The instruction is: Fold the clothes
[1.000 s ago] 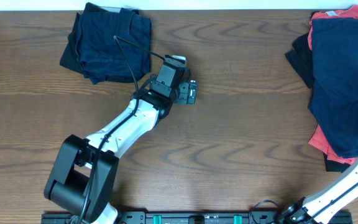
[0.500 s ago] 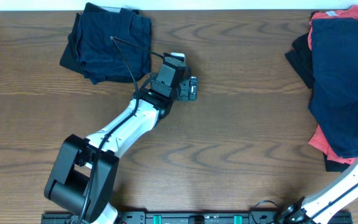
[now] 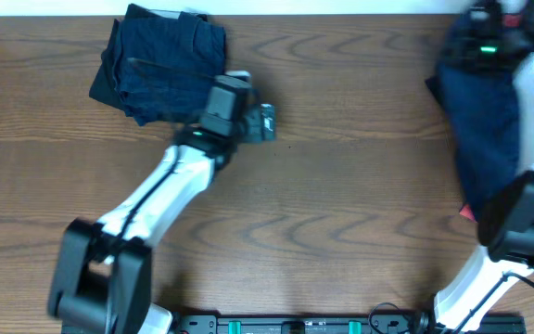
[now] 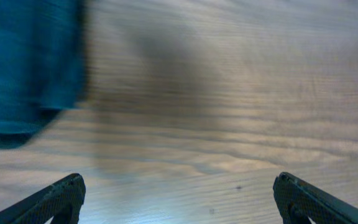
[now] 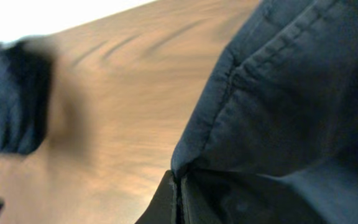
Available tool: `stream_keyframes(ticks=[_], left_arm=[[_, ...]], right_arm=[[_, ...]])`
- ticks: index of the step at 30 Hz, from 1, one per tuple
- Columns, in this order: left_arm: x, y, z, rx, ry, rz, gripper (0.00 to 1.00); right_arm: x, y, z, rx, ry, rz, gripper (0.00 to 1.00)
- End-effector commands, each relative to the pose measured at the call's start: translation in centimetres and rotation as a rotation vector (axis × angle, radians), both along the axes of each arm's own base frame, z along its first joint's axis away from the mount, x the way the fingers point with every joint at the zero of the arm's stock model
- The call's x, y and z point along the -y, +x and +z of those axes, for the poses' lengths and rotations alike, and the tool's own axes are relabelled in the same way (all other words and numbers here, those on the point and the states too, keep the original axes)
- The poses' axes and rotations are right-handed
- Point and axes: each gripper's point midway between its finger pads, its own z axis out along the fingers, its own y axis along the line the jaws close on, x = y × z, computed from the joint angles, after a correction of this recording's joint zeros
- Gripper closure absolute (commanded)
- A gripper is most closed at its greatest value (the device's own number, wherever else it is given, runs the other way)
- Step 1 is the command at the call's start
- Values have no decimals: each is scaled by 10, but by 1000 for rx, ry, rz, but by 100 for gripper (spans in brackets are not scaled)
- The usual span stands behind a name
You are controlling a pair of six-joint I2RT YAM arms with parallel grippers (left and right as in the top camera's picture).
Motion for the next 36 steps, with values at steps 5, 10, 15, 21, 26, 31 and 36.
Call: stream_keyframes(ticks=[5,10,15,21,26,31,36], left_arm=[[-65,-9,51,43,29,69,2],[-100,-20,44,-27,55,136,2],[-109,-26,35,-73,64,157,2],[-110,-29,32,-88,67,156,2],[-110,-31,31,-95,67,155,2],[-75,-39,26,-128,-14,2,2],[-40,-74,-10,-279,35,-179,2]], right_arm=[[-156,-21,-3,-19,-48,265,99],[-233,-51,-12,-26,-95,411,99],[-275,-75,-17,-14,-174,487,99],[-281,-87,-21,-41,-193,509,42],[-254,-78,-25,-77,-198,455,27],[-194,-59,-31,-125,-253,325,25],[-144,-52,-36,-178,-266,238,25]])
